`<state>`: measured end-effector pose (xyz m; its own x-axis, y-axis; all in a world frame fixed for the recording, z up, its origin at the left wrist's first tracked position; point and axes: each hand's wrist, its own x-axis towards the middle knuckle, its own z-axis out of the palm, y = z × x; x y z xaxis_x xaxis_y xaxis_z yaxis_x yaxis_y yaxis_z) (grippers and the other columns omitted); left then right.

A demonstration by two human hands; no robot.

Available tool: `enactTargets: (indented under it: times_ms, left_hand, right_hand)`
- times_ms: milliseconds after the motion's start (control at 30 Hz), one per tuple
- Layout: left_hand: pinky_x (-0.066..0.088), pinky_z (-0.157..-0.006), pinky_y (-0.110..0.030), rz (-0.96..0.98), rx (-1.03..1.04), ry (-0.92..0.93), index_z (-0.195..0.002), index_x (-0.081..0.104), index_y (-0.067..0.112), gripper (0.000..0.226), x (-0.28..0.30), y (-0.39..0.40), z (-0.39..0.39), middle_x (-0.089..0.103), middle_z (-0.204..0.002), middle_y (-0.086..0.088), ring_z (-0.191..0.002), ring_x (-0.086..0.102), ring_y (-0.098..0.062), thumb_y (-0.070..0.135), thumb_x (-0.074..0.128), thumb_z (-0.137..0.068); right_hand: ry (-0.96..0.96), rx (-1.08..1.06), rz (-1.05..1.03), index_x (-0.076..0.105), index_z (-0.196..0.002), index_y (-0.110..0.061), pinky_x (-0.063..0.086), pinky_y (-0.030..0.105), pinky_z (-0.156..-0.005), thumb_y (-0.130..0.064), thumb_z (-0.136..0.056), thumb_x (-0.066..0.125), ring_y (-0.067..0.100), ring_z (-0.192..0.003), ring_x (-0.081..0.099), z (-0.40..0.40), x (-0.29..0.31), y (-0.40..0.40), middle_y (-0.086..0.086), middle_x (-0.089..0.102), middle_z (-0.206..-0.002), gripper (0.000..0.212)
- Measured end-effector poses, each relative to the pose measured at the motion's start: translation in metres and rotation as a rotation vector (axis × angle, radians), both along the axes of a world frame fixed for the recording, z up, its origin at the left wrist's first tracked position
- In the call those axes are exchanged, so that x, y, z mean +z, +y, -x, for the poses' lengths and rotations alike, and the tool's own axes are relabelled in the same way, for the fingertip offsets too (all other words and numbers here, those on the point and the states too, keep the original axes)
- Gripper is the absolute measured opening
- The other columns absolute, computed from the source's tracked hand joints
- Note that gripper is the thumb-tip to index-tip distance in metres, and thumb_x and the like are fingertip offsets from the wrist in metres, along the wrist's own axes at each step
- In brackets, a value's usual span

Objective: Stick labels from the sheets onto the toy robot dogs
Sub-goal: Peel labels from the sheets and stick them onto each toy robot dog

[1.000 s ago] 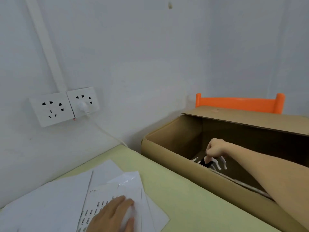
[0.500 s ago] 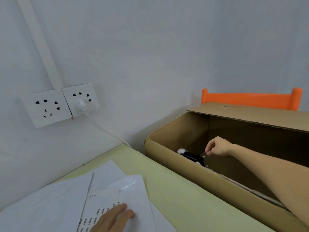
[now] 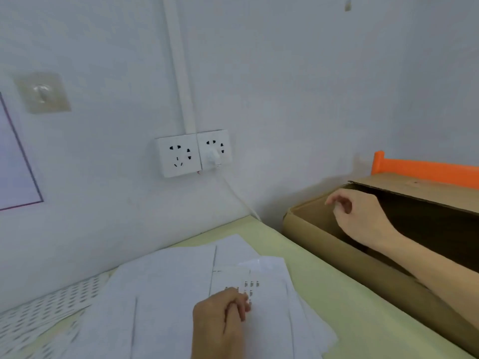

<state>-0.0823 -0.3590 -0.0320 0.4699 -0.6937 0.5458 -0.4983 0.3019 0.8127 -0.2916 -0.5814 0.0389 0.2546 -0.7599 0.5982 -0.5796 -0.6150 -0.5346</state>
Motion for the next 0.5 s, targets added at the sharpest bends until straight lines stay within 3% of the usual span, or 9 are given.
enactTargets:
  times_ms: [67,167,233,300,367,400,500]
  left_hand:
    - [0.059,-0.053,-0.034,0.078,0.034,0.107,-0.043,0.048,0.023,0.037,0.004,0.007,0.003,0.064,-0.052,-0.010,-0.051,0.065,-0.020,0.001,0.033,-0.068]
    - [0.043,-0.032,-0.030,0.183,0.140,0.097,-0.049,0.044,0.030,0.043,0.012,0.014,0.002,0.054,-0.042,-0.007,-0.033,0.048,-0.022,-0.005,0.033,-0.071]
    - [0.033,-0.032,-0.033,0.242,0.194,0.130,-0.050,0.041,0.031,0.043,0.023,0.019,0.000,0.048,-0.038,-0.002,-0.032,0.044,-0.024,-0.006,0.034,-0.072]
    - [0.031,-0.037,-0.038,0.299,0.249,0.228,-0.048,0.041,0.021,0.033,0.041,0.027,-0.008,0.045,-0.039,-0.002,-0.035,0.043,-0.029,-0.002,0.034,-0.071]
    - [0.031,-0.041,-0.035,0.286,0.294,0.358,-0.048,0.045,0.016,0.034,0.061,0.035,-0.025,0.045,-0.043,-0.005,-0.040,0.043,-0.029,-0.003,0.034,-0.074]
    - [0.034,-0.043,-0.033,0.258,0.302,0.389,-0.049,0.048,0.015,0.039,0.070,0.042,-0.037,0.048,-0.046,-0.006,-0.042,0.047,-0.027,-0.007,0.034,-0.078]
    - [0.043,-0.050,-0.023,0.146,0.319,0.339,-0.057,0.057,0.012,0.039,0.093,0.074,-0.080,0.060,-0.059,-0.010,-0.053,0.056,-0.014,-0.009,0.039,-0.084]
  right_hand:
    - [-0.065,0.117,0.091,0.067,-0.080,-0.029,0.038,0.013,-0.056,-0.002,-0.088,0.056,0.007,-0.063,0.052,-0.029,0.011,0.041,-0.010,0.059,-0.064,0.030]
    - [-0.043,0.295,0.037,0.066,-0.074,-0.035,0.038,0.016,-0.050,-0.007,-0.087,0.056,0.011,-0.055,0.051,-0.071,0.009,0.105,-0.005,0.061,-0.062,0.032]
    - [0.028,0.442,-0.041,0.067,-0.079,-0.038,0.039,0.015,-0.050,-0.011,-0.089,0.053,0.009,-0.057,0.056,-0.097,-0.003,0.143,-0.008,0.064,-0.068,0.032]
    - [0.152,0.561,-0.040,0.064,-0.088,-0.044,0.041,0.010,-0.062,-0.014,-0.093,0.052,0.001,-0.079,0.062,-0.119,-0.020,0.171,-0.021,0.067,-0.083,0.033]
    - [0.315,0.581,0.092,0.054,-0.095,-0.057,0.037,0.002,-0.080,-0.026,-0.095,0.054,-0.019,-0.097,0.054,-0.138,-0.038,0.197,-0.041,0.058,-0.097,0.030]
    - [0.390,0.549,0.151,0.053,-0.097,-0.061,0.035,-0.003,-0.083,-0.036,-0.092,0.058,-0.026,-0.096,0.049,-0.146,-0.042,0.209,-0.047,0.053,-0.099,0.027]
    - [0.430,0.679,0.313,0.067,-0.101,-0.055,0.047,0.002,-0.070,-0.055,-0.070,0.064,-0.021,-0.089,0.058,-0.165,-0.050,0.236,-0.037,0.064,-0.102,0.031]
